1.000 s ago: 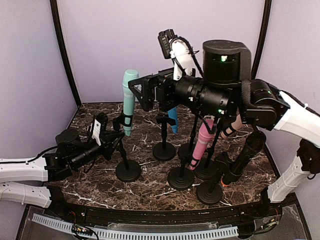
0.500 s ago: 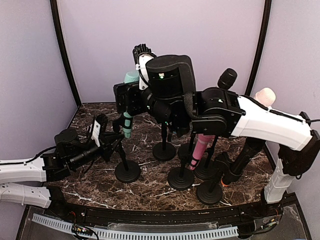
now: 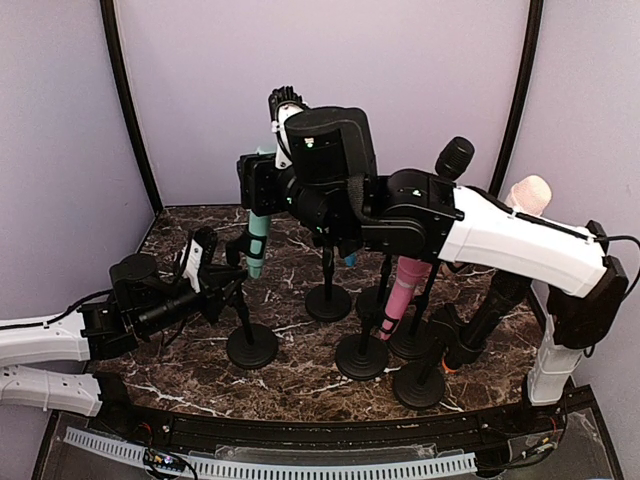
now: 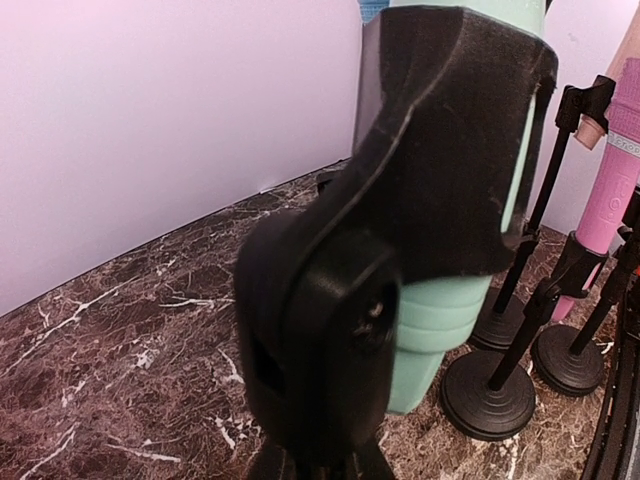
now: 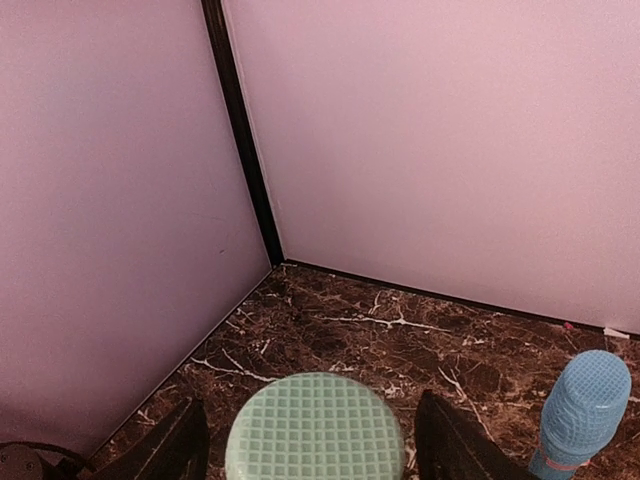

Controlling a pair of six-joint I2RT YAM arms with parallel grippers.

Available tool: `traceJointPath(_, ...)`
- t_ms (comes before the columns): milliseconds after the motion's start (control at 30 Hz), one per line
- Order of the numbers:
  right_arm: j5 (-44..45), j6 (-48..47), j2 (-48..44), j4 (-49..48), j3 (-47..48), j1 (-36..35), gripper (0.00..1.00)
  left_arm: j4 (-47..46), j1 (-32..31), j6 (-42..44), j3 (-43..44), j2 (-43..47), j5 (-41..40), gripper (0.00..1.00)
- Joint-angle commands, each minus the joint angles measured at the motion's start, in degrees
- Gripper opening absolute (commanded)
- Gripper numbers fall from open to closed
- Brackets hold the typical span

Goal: Remove the microphone from the stand
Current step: Adjust the microphone stand with the microphone at the center of the board.

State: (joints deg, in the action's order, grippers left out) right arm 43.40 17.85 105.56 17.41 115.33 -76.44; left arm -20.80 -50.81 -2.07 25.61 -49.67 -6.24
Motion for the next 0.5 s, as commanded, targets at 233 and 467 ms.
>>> traceJointPath(233,-3.71,-5.35,-3.12,-7.54,-6.23,-0.10,0.35,4.27,-0.08,-2.46,3.32,0.26,1.95,0.34)
traceJointPath(467,-14.45,-11.69,-8.51,-10.11,-11.92,1.84,0.20,13.25,-0.08,-6.88,5.60,5.26,4.18,0.74)
